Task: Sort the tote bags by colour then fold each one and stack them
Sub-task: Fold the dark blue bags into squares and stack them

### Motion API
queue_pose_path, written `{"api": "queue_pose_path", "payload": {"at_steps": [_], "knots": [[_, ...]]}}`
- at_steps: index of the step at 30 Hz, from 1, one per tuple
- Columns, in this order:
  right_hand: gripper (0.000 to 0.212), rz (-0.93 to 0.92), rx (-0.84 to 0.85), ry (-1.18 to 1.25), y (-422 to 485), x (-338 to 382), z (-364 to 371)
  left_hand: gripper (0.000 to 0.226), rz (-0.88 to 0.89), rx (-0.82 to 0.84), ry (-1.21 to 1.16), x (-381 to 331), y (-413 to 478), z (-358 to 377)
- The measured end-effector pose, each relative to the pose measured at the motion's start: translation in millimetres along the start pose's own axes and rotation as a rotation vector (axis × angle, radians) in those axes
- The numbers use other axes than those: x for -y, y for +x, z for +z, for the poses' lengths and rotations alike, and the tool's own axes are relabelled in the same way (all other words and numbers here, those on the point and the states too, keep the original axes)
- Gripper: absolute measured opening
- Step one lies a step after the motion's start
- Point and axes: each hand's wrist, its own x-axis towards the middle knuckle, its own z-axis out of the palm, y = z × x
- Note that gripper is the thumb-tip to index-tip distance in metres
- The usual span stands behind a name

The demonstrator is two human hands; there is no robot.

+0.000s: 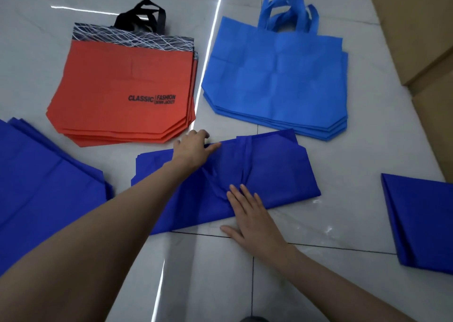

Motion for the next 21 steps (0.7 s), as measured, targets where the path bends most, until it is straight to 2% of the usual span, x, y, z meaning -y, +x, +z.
{"api": "queue_pose_path", "payload": {"at_steps": [2,4,7,11,15,18,19,21], "knots": [[0.071,-0.031,-0.017,-0.001,-0.6,-4.5,-0.1,0.045,0.005,0.001,0.007,-1.7,3.4,-5.1],[0.068,-0.09,-0.031,-0.007,-0.9,-9.6,-1.8,0.039,0.004,0.072,-0.015,1.0,2.2,-8.8],[0.063,-0.185,-0.063,-0.042,-1.9,-20.9,-3.9,0.03,-0.075,0.147,-0.093,16.0,-8.5,-10.3],[0.063,-0.293,-0.128,-0.067,-12.5,-34.4,-6.2,0.036,-0.331,0.127,-0.486,36.0,-44.1,-7.9],[0.085,-0.29,0.04,0.002,-22.0,-41.0,-9.5,0.031,-0.56,0.151,-0.83,45.4,-78.2,0.5],[0.089,-0.248,0.16,0.049,-20.8,-41.3,-13.2,0.026,-0.668,0.272,-1.019,48.6,-94.6,3.1],[0.085,-0.24,0.178,0.065,-20.2,-41.7,-14.6,0.028,-0.663,0.308,-1.047,51.2,-99.4,4.7],[0.074,-0.217,0.219,0.105,-18.7,-44.5,-15.5,0.029,-0.559,0.301,-0.953,59.1,-108.3,7.0]]}}
